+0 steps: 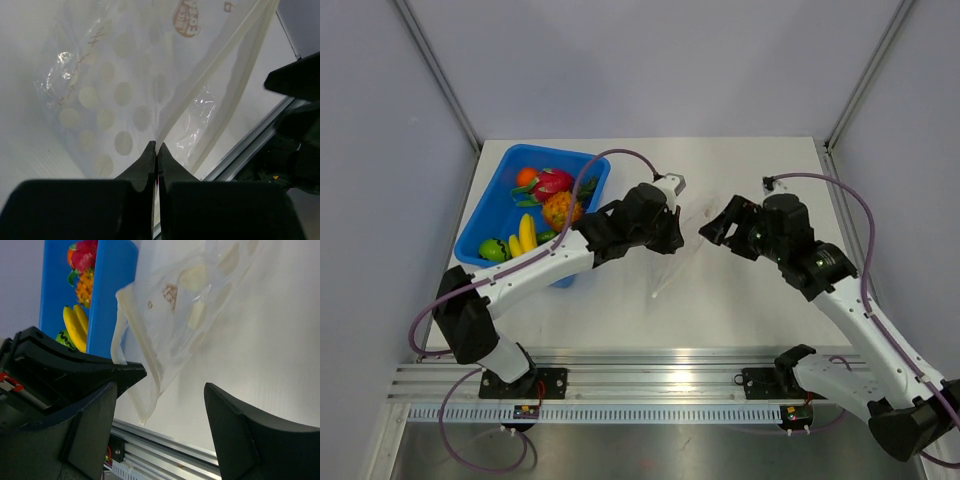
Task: Place the food in the zip-top bag and seal the zipper
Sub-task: Open the zipper of the food storage bag at the center of the board.
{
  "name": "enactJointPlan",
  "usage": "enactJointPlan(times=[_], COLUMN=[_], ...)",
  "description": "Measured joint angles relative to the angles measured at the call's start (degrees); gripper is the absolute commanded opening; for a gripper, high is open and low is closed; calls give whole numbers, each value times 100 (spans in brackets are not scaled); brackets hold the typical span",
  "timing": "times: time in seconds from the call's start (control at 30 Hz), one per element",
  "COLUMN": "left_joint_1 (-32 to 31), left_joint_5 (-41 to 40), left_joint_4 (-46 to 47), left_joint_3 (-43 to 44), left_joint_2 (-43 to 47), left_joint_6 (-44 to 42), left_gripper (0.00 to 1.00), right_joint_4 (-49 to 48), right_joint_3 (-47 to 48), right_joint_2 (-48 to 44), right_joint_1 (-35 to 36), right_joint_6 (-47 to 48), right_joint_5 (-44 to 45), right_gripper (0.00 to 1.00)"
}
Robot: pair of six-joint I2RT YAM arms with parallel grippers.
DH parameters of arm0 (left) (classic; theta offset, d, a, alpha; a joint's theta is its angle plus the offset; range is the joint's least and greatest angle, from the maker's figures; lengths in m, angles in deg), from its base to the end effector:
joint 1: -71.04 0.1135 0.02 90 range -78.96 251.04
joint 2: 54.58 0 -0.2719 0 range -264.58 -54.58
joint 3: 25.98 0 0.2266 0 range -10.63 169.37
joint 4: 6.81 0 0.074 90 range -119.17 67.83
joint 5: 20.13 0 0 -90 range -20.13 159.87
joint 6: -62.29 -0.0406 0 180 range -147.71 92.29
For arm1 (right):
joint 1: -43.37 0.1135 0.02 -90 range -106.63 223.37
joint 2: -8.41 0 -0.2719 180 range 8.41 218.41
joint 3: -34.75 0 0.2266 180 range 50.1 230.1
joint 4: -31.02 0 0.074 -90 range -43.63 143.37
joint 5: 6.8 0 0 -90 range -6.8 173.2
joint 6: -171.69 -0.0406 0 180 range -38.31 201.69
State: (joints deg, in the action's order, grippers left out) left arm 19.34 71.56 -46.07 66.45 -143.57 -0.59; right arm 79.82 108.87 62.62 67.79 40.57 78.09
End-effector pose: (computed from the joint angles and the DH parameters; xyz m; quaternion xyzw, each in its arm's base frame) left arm 0.2063 -0.2631 0.3319 0.1960 0.8684 -0.2992 0.3435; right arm 0.1572 0.0753 0.3559 0.1025 0.8545 0.3072 0.4063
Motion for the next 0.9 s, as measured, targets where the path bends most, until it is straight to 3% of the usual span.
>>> enactJointPlan(times=[0.17, 0.5, 0.6, 0.63, 0.77, 0.9], left_joint_1=[0, 0, 0, 0, 7, 72], left_joint_5=[-39, -179, -221, -236, -262, -308], left_joint_4=[0, -98, -133, -153, -223, -271], left_joint_3=[146, 251, 273, 275, 273, 273], left_joint_2=[0, 52, 76, 85, 138, 232], left_joint_6=[245, 343, 343, 343, 343, 339], left_gripper=[0, 0, 0, 0, 0, 0], right_joint_4=[50, -247, -444, -492, -584, -393], right_joint_3=[2, -149, -146, -146, -149, -74], right_joint_2=[367, 1029, 1248, 1311, 1392, 1351], right_joint_1=[776, 848, 848, 848, 848, 852], right_joint_6=[-201, -505, -518, -518, -544, -494], right_joint_5=[442, 807, 791, 769, 745, 942], right_gripper=[72, 56, 42, 27, 0, 0])
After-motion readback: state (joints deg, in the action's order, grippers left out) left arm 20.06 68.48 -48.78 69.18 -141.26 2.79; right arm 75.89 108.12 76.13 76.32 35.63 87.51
